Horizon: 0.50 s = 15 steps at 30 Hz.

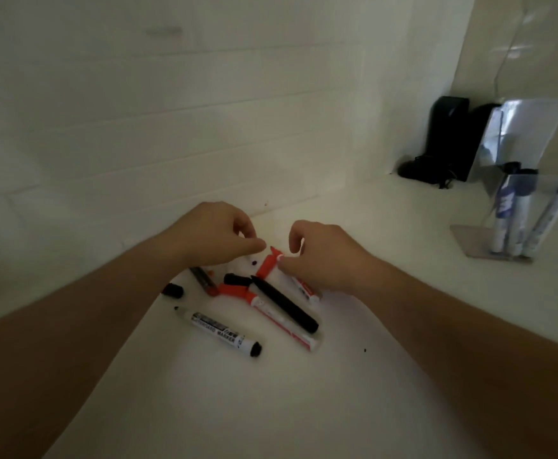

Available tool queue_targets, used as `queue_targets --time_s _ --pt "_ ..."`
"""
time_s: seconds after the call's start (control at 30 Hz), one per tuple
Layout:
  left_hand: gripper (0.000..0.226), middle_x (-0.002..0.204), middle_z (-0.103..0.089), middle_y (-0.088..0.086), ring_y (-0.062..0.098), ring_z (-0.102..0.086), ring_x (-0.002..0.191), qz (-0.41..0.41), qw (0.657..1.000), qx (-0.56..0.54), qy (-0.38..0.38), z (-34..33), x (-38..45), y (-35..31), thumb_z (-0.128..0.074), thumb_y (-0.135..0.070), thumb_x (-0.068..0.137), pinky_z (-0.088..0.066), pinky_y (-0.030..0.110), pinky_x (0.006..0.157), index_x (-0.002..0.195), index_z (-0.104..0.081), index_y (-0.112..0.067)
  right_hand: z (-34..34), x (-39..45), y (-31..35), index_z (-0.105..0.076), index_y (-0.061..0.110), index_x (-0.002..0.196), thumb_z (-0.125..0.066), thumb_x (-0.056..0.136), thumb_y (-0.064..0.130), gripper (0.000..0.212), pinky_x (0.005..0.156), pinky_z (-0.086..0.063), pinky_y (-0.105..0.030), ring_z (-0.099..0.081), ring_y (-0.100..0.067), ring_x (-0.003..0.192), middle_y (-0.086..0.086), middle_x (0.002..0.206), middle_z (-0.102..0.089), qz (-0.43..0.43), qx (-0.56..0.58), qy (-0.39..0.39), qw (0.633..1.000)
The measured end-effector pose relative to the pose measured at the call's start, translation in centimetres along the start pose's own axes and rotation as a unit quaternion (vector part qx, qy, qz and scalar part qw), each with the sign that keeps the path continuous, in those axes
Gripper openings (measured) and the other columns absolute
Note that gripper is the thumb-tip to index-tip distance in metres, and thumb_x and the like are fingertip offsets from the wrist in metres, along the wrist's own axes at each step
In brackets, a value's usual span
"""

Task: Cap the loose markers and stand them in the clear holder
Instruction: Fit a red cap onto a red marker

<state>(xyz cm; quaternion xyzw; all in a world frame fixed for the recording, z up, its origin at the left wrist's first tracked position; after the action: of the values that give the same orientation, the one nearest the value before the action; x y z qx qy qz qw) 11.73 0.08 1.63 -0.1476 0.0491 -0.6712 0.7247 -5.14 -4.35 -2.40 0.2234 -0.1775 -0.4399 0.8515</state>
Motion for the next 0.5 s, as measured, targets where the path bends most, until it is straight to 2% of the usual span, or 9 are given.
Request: queue_targets --time_s 0.13,0.27,0.33,0.4,0.5 --pt "0.034 0.075 -0.061 -0.014 0.004 -0.053 0.078 -0.026 0.997 0.066 0.002 -1.0 0.3 -0.8 -0.065 -0.071 0.074 -0.044 0.029 0.065 0.079 -0.072 -0.038 0.6 0.1 -0.6 -0.057 0.026 0.092 -0.067 0.081 0.042 0.021 0.060 -0.046 -0.028 -0.058 -0.013 0.076 0.003 0.090 -0.063 -0.020 -0.063 0.007 0.998" --pt "0.036 0.074 -0.058 -0.015 0.011 -0.048 0.093 -0.062 0.989 0.134 0.005 -2.0 0.6 -2.1 -0.061 -0.074 0.072 -0.037 0.032 0.071 0.078 -0.071 -0.040 2.8 -0.3 -2.9 -0.052 0.023 0.096 -0.072 0.078 0.053 0.041 0.060 -0.041 -0.030 -0.057 -0.018 0.081 0.000 0.094 -0.060 -0.061 -0.102 -0.019 0.993" --pt "0.036 0.077 -0.058 -0.015 0.011 -0.047 0.095 -0.067 0.989 0.131 0.017 -2.6 0.8 -2.6 -0.060 -0.073 0.072 -0.037 0.033 0.073 0.082 -0.072 -0.040 4.2 -0.9 -4.4 -0.052 0.021 0.098 -0.074 0.077 0.058 0.048 0.058 -0.037 -0.030 -0.055 -0.018 0.081 0.000 0.093 -0.058 -0.095 -0.109 -0.026 0.989" --pt "0.034 0.080 -0.057 -0.015 0.012 -0.046 0.095 -0.072 0.989 0.129 0.010 -2.8 1.2 -3.1 -0.059 -0.071 0.074 -0.037 0.033 0.075 0.084 -0.071 -0.041 5.4 -1.3 -5.9 -0.053 0.021 0.100 -0.074 0.079 0.054 0.045 0.056 -0.038 -0.029 -0.055 -0.013 0.076 0.002 0.089 -0.062 -0.118 -0.117 -0.029 0.986" --pt "0.031 0.090 -0.064 -0.015 0.012 -0.055 0.096 -0.055 0.997 0.041 -0.042 -2.4 1.8 -3.8 -0.059 -0.064 0.084 -0.045 0.032 0.080 0.092 -0.072 -0.037 6.7 -1.7 -8.0 -0.056 0.026 0.100 -0.075 0.080 0.049 0.036 0.061 -0.051 -0.029 -0.066 -0.014 0.072 0.004 0.085 -0.068 -0.133 -0.091 -0.061 0.985"
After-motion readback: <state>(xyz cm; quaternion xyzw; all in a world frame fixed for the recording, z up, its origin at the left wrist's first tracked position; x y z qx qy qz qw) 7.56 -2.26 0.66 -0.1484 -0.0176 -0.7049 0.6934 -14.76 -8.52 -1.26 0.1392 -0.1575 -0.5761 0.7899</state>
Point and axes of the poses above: each hand's wrist, its own x-axis towards the middle knuckle, its own z-axis out of the back of the hand, y = z × x, the point moved 7 cm from there along x, towards the middle knuckle
